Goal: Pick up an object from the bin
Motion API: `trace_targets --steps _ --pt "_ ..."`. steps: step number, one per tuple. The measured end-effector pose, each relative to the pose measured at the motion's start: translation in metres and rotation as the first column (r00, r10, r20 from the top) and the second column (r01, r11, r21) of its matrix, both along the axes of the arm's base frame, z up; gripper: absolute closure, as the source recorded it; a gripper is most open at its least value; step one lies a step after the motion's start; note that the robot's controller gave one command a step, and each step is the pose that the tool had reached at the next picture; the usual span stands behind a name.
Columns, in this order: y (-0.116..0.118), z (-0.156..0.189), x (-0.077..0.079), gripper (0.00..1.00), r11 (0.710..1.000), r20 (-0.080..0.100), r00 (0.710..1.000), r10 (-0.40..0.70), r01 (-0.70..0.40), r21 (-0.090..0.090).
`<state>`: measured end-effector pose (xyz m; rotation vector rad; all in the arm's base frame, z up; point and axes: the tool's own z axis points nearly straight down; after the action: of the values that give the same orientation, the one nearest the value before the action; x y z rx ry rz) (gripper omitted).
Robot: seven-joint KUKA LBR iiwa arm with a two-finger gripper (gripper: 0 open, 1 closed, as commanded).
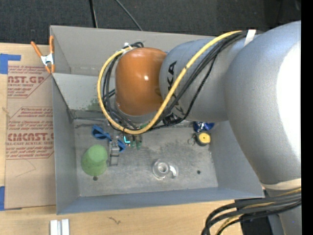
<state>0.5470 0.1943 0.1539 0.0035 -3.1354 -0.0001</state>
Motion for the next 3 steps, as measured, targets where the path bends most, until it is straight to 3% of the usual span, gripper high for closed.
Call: trace_targets --steps 1,2,3 --pt "0.016 -0.083 0.016 0.0 0.978 0.007 0.978 0.209 -0.209 0.0" --pt "0.048 -0.084 -0.025 0.0 0.914 0.006 0.914 0.405 -0.405 0.002" --pt "0.047 -0.083 -0.024 1.0 0.915 0.009 0.915 0.404 -0.404 0.002"
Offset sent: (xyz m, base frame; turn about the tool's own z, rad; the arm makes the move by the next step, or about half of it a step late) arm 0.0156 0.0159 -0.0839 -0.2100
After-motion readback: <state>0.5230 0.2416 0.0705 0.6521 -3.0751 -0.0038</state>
